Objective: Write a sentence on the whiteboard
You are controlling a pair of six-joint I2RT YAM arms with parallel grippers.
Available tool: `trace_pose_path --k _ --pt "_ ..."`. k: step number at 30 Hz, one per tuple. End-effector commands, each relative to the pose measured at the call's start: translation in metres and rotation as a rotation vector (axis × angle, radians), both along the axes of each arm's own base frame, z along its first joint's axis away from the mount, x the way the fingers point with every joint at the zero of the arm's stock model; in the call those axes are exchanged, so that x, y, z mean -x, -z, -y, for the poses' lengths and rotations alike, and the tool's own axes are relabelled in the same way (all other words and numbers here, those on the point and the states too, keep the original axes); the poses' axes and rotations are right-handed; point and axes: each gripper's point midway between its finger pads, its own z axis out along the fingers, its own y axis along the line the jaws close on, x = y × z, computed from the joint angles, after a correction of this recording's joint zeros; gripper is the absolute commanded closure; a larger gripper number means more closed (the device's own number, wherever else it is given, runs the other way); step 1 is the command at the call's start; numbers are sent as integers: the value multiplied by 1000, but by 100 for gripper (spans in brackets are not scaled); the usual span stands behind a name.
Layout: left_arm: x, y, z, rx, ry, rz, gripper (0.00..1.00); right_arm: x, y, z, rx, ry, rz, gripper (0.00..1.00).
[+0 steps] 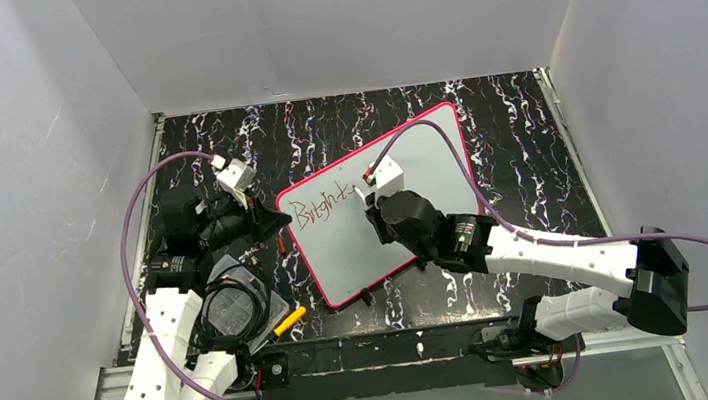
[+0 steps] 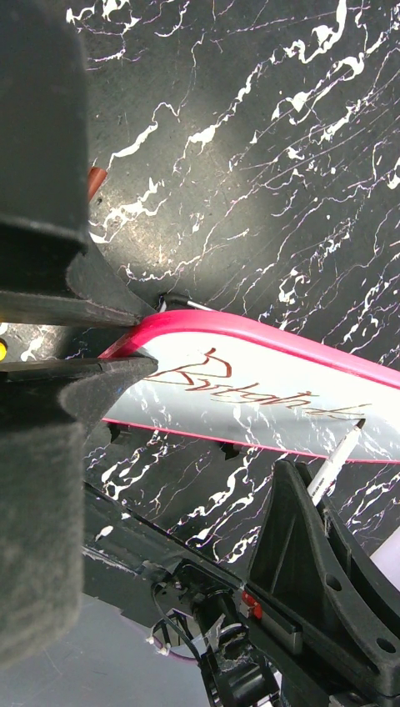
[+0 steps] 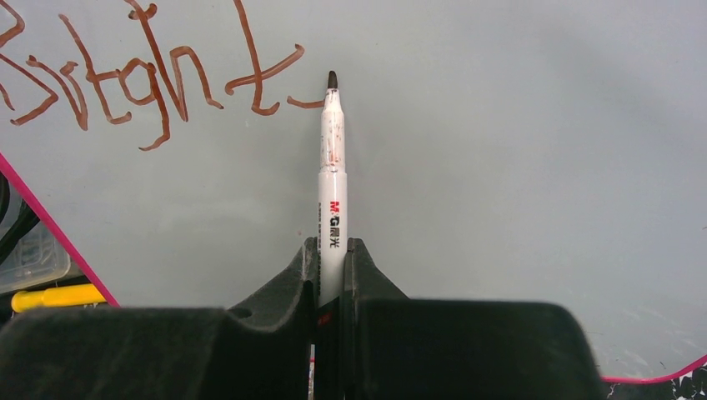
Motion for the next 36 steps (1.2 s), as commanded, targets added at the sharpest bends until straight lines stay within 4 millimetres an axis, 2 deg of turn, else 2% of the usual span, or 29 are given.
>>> trace_pose_path --k 1,8,21,29,36 --pt "3 13 -3 -62 21 16 100 -4 -18 -10 -51 -17 27 99" --pt "3 13 -3 -62 21 16 100 6 0 -12 -46 -54 -25 99" --pt "4 13 -3 -62 22 15 100 12 22 -4 -16 -40 -80 99" --pt "3 13 -3 -62 21 16 100 2 16 12 8 60 -51 99" --pt "3 13 -3 -61 22 16 100 2 10 13 2 57 -39 99"
